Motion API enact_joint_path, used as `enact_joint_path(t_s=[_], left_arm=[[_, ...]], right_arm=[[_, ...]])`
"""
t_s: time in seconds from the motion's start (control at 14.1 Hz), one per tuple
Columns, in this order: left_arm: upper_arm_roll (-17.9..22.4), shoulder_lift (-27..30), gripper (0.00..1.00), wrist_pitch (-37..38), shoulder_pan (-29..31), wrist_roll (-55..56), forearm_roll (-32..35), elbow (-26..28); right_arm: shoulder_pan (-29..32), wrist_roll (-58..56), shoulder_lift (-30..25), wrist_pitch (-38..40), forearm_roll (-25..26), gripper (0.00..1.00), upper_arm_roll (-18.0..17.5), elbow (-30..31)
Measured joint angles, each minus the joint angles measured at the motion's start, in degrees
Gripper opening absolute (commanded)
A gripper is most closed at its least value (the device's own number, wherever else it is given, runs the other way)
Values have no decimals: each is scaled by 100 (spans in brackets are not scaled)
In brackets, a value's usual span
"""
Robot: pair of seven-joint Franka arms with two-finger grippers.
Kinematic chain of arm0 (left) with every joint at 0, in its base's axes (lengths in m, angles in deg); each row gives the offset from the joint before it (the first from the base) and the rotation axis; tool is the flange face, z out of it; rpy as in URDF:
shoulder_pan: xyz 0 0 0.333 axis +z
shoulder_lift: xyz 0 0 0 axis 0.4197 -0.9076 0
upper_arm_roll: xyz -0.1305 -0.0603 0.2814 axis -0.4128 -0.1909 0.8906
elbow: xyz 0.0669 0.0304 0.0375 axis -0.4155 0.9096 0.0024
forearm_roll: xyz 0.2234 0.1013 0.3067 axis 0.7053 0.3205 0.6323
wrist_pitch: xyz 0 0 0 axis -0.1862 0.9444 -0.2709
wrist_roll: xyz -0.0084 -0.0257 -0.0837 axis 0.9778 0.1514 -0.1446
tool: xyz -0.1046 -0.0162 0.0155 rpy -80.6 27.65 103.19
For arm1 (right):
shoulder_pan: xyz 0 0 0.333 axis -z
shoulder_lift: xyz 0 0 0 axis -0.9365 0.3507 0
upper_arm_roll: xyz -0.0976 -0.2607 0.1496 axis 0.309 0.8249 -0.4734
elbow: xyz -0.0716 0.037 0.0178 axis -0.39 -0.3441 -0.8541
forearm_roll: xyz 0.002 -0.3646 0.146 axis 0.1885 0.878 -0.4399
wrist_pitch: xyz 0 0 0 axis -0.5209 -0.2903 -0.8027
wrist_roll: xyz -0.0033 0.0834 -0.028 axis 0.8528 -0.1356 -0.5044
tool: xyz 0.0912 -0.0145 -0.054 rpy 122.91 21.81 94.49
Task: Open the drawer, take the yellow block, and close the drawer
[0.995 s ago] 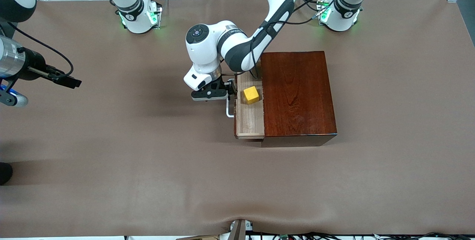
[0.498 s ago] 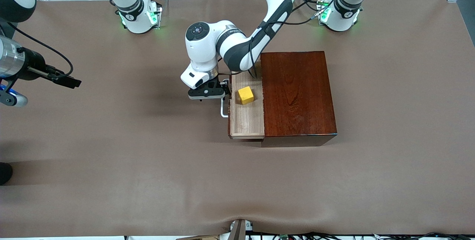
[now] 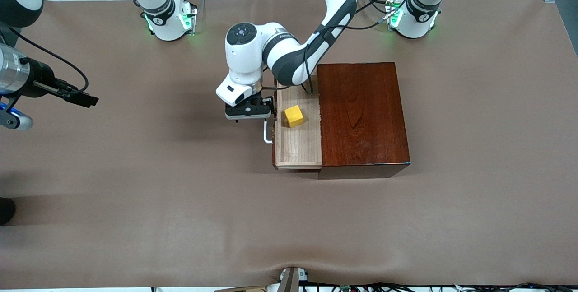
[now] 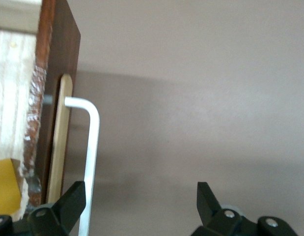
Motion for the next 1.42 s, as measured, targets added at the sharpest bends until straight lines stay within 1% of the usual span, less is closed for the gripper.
enact_joint_path(t_s=[0.14,0.43,0.71,1.0,1.28,1.42], left_arm=[[27,272,100,212,190,3,-1,-80],[51,1173,100,816,860,-237,-8,-93],[48,1889,100,1903,1608,-978,-94,-65],[47,2281,100,2864,2261,-2200,-108,-35],[48,2522,100,3503,2949,-3487,-112,-17],[48,2646,100,3721,3245,-4014,-113,35]], right_arm=[[1,3,0,0,-2,100,1,0],[1,62,0,2,-4,100,0,-1],[-109,680,0,-1,-78,100,-63,-2],[-637,1646,6,-74,-240,100,-105,-2],[-1256,3044,124,-551,-645,100,-123,13],[-1614,3809,263,-862,-730,100,-129,20]])
